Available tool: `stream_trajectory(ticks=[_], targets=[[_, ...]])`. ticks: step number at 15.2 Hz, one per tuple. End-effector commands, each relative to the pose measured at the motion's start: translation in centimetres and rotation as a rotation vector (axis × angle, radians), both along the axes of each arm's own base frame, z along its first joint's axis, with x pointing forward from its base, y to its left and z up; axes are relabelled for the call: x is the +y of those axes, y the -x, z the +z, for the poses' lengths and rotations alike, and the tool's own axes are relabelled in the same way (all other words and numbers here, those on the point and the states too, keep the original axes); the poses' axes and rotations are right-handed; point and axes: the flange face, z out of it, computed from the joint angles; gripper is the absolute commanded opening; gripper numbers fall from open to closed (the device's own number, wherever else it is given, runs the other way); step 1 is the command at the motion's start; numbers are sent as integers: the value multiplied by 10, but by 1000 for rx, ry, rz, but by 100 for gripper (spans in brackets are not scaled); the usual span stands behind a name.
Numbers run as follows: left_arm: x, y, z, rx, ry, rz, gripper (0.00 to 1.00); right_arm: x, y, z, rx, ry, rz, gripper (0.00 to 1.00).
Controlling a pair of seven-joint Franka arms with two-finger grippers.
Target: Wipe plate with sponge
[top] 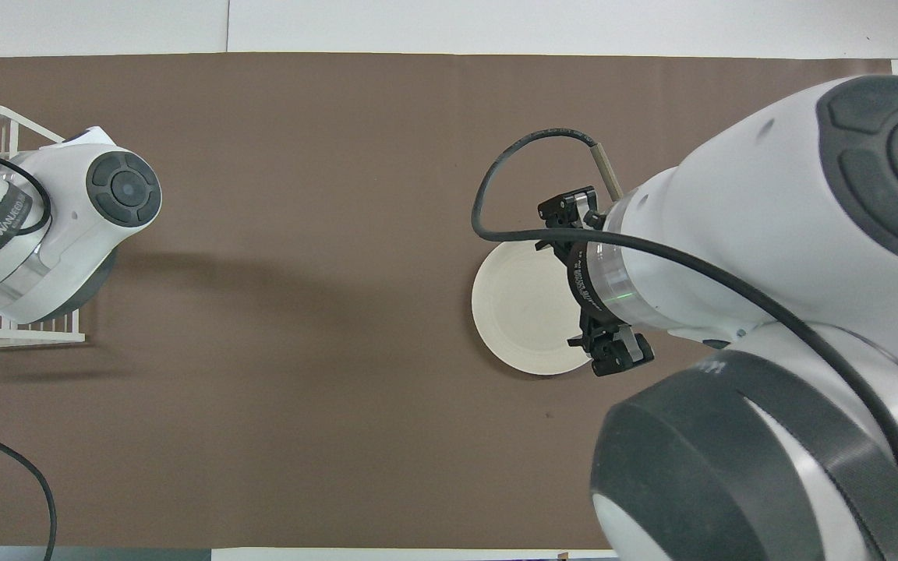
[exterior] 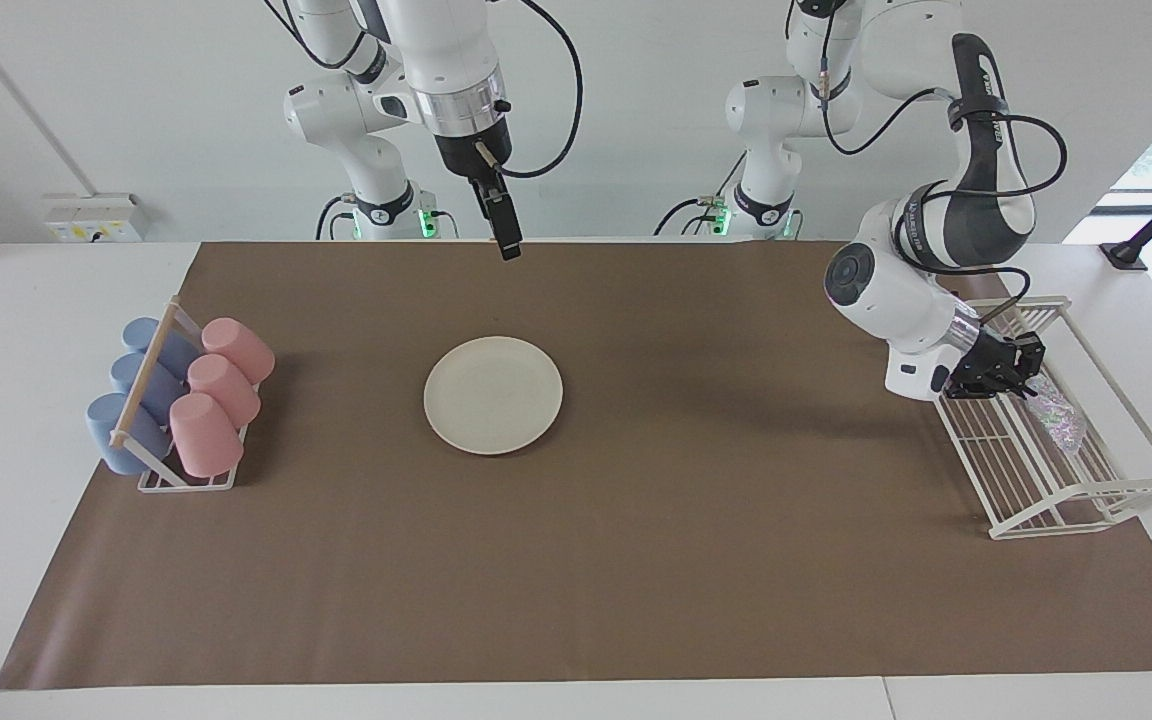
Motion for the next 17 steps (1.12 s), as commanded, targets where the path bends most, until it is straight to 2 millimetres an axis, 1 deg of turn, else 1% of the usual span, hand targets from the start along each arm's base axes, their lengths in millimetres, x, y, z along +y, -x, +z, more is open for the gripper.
stream_trajectory(ticks=[1, 2, 4, 5, 6, 7, 8, 9, 10, 11, 12, 13, 14, 15, 16, 17], targets=[[3, -17, 56, 47, 159, 10, 0, 3, 2, -1, -1, -19, -37, 100], [2, -20, 71, 74, 224, 31, 0, 4, 0, -3, 0, -13, -38, 100], [0, -27, 98, 125, 357, 89, 0, 29, 6, -8, 10, -2, -29, 100], [-3, -25, 110, 167, 457, 117, 0, 38, 1, -10, 17, 0, -86, 100], [-6, -23, 118, 201, 548, 131, 0, 50, -6, -8, 16, -8, -135, 100], [-9, -22, 125, 212, 620, 143, 0, 62, -6, -7, 19, -12, -146, 100], [-14, -19, 127, 233, 708, 160, 0, 69, -10, -9, 23, -12, -151, 100], [-16, -16, 128, 250, 799, 176, 0, 75, -17, -16, 25, -17, -161, 100], [-21, -12, 127, 274, 882, 190, 0, 85, -25, -23, 15, -30, -173, 100], [-23, -10, 127, 302, 961, 209, 0, 100, -25, -30, 6, -40, -177, 100], [-16, -9, 126, 317, 1063, 238, 0, 111, -24, -35, 5, -44, -187, 100], [-14, -8, 128, 330, 1167, 255, 0, 114, -22, -37, 6, -45, -182, 100], [-18, -7, 131, 343, 1258, 260, 0, 119, -20, -38, -1, -49, -172, 100], [-23, -7, 132, 357, 1342, 265, 0, 122, -14, -47, 13, -32, -153, 100], [-25, -5, 133, 382, 1427, 277, 0, 125, -4, -55, 26, -13, -106, 100], [-31, -3, 135, 409, 1494, 278, 0, 123, 1, -60, 31, -6, -87, 100]])
